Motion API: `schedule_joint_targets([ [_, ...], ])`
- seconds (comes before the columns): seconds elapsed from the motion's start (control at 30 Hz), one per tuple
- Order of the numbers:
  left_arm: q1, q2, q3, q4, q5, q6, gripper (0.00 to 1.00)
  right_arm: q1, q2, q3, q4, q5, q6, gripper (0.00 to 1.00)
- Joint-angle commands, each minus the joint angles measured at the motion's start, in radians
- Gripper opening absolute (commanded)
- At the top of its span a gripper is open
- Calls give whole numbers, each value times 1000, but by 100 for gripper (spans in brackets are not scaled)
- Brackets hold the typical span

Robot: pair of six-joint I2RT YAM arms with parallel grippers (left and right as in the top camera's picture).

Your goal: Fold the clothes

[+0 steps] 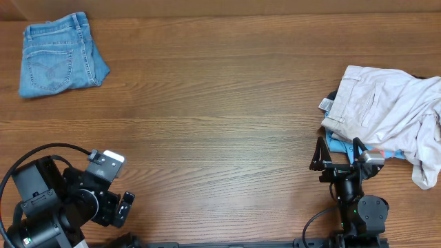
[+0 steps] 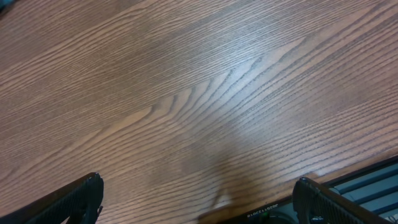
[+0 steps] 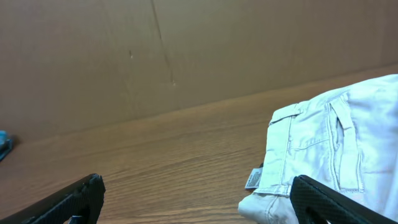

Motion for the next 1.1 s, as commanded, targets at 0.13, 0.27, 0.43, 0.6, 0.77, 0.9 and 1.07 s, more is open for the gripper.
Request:
schedule_joint_targets([
  [0.13, -6, -1, -3, 0, -2, 15, 100, -4, -8, -11, 6, -7, -11, 100],
  [0.27, -6, -1, -3, 0, -2, 15, 100, -4, -8, -11, 6, -7, -11, 100],
  [0.43, -6, -1, -3, 0, -2, 15, 100, -4, -8, -11, 6, -7, -11, 100],
  [0.6, -6, -1, -3, 11, -2, 15, 100, -4, -8, -11, 6, -7, -11, 100],
  [0.77, -60, -89, -4, 220, 433, 15, 100, -4, -8, -11, 6, -7, -11, 100],
  [0.9, -165, -171, -13, 408, 707, -64, 100, -4, -8, -11, 6, -7, -11, 100],
  [1.07, -314, -312, -191, 763, 669, -281, 100, -4, -8, -11, 6, -7, -11, 100],
])
